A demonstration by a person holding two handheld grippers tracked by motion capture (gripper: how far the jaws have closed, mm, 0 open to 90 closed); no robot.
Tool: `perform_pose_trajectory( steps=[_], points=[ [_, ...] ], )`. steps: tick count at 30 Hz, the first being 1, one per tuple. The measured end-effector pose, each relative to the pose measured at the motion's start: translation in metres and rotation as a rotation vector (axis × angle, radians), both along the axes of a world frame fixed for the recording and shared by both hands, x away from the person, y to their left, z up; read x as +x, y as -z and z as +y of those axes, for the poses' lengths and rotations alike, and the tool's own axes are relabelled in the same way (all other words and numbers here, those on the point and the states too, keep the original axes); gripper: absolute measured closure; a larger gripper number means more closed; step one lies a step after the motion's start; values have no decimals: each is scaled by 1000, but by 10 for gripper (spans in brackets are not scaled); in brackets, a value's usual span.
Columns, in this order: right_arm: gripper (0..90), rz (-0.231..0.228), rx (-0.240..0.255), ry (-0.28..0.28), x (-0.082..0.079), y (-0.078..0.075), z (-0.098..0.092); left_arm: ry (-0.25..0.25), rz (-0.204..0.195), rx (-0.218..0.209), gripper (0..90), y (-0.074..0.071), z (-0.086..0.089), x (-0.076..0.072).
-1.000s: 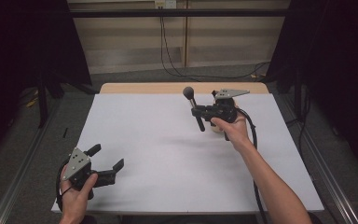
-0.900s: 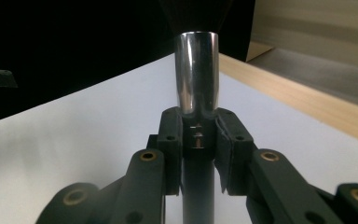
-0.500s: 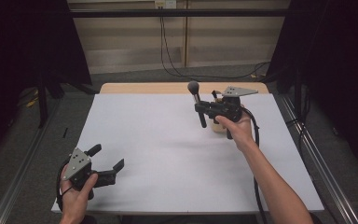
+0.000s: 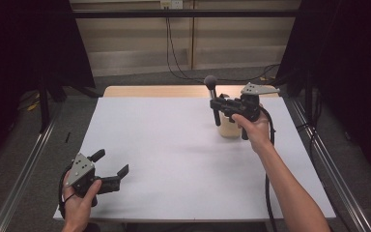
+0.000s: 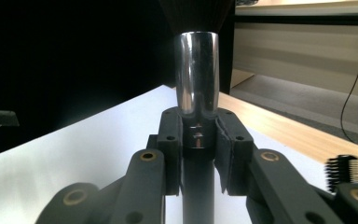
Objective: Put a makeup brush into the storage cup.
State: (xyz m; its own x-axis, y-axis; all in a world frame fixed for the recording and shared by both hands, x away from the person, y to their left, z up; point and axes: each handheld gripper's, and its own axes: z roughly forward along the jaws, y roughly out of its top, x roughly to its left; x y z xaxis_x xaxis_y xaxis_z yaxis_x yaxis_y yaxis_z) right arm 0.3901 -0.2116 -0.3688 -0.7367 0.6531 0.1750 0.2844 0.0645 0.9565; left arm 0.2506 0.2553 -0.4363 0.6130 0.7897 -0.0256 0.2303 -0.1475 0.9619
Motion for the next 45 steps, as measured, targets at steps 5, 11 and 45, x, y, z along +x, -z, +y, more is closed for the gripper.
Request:
perform_pose_trajectory(
  steps=[5, 11, 45],
  points=[
    [736, -16, 16, 21, 0, -7, -7, 1, 0, 1, 20, 0, 0, 0],
    [735, -29, 28, 51, -1, -16, -16, 3, 0, 2, 20, 0, 0, 0],
    [735, -67, 20, 235, 29, -25, -58, 0, 0, -3, 19, 0, 0, 1]
  ],
)
